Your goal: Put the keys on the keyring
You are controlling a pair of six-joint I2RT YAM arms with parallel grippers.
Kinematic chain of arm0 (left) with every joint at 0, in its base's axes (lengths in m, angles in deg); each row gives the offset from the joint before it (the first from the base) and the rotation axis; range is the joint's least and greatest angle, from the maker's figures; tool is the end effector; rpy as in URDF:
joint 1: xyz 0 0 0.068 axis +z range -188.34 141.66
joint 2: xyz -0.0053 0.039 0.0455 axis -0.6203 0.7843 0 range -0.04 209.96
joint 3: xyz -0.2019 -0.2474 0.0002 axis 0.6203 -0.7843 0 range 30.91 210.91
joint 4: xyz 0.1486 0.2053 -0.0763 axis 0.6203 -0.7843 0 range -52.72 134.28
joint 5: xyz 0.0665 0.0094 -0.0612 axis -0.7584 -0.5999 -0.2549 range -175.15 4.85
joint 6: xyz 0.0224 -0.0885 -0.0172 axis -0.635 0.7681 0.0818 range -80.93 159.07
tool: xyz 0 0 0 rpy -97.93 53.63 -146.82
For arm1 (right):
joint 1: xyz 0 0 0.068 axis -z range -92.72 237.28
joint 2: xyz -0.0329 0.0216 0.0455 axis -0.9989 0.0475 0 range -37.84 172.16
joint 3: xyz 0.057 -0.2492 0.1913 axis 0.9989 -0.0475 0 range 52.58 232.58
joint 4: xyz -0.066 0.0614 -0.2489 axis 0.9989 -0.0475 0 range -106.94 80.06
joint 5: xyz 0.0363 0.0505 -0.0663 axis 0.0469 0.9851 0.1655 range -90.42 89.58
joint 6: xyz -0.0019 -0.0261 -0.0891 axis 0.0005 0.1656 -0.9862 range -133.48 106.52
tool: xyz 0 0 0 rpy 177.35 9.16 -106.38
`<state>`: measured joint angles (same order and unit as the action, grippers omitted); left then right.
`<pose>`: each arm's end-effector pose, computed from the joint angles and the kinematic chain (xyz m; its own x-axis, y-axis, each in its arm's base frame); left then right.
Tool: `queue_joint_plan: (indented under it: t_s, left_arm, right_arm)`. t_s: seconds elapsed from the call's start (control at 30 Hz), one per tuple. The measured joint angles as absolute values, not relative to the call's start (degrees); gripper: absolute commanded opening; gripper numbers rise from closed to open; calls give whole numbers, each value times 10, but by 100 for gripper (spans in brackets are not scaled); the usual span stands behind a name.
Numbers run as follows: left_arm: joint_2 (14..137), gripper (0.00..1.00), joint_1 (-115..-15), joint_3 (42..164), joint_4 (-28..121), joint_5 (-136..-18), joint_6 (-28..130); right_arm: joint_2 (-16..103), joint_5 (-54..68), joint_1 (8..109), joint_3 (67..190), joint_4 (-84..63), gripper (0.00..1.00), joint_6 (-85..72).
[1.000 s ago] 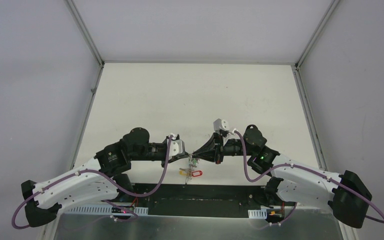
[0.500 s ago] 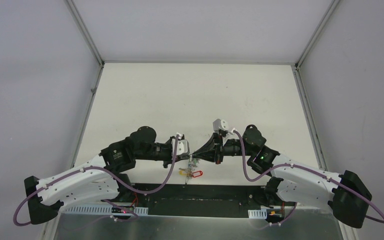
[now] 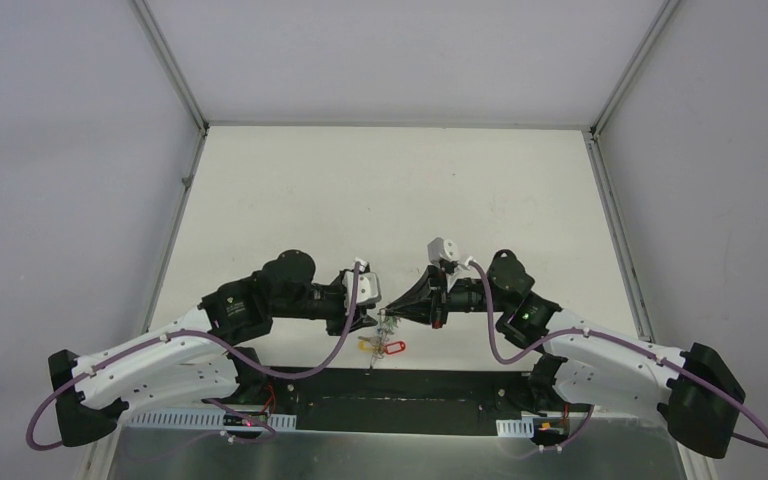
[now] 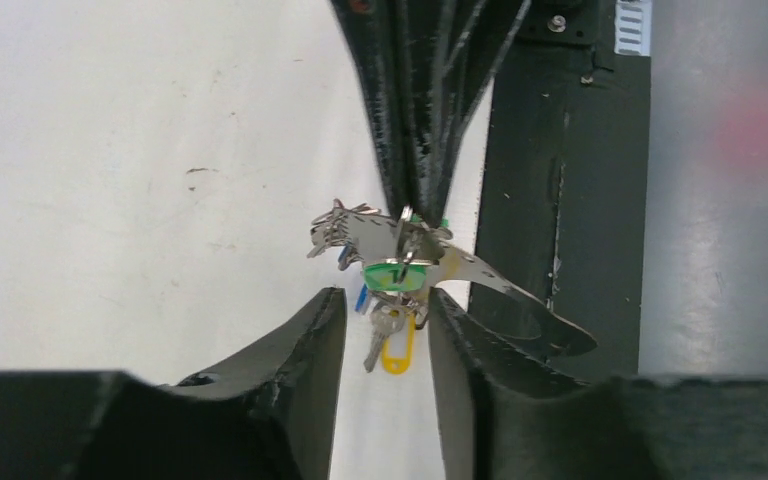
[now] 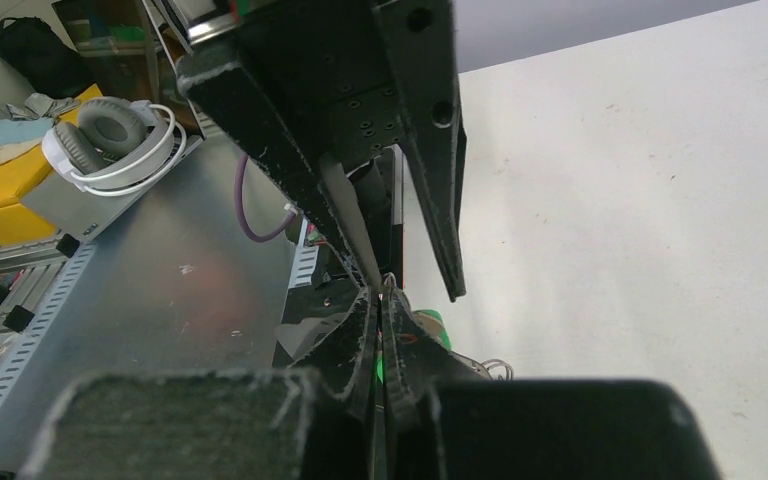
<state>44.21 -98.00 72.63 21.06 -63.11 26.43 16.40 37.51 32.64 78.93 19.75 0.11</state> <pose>0.0659 -0.1745 0.3142 -0.0017 0.4046 -0.9145 0.9952 0.0902 0.0380 0.0884 0.2136 0.3077 -0.2170 0.0145 -0.9761 -0.9751 -0.0494 0.2160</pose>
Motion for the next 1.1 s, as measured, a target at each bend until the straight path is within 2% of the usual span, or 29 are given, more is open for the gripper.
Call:
queue_joint_plan:
  t_s: [0.2,0.43,0.7,0.93,1.1]
  left_arm:
    - [438,57,-980,753,197,-674,310]
    - [482,60,-971,824,157,-694,342]
    - [517,52,-860,840,133,-550,355]
    - [499,44,-848,792,234,-411,367]
    - [495,39,-848,758,300,-364,368]
  right_arm:
    - [146,373,326,789,192,0,-3]
    - [127,364,326,789,177,0,-10]
    - [121,358,327,782,164,0,-12]
    - [121,358,327,782,162,0,-12]
    - [121,358,327,783,162,0,-12]
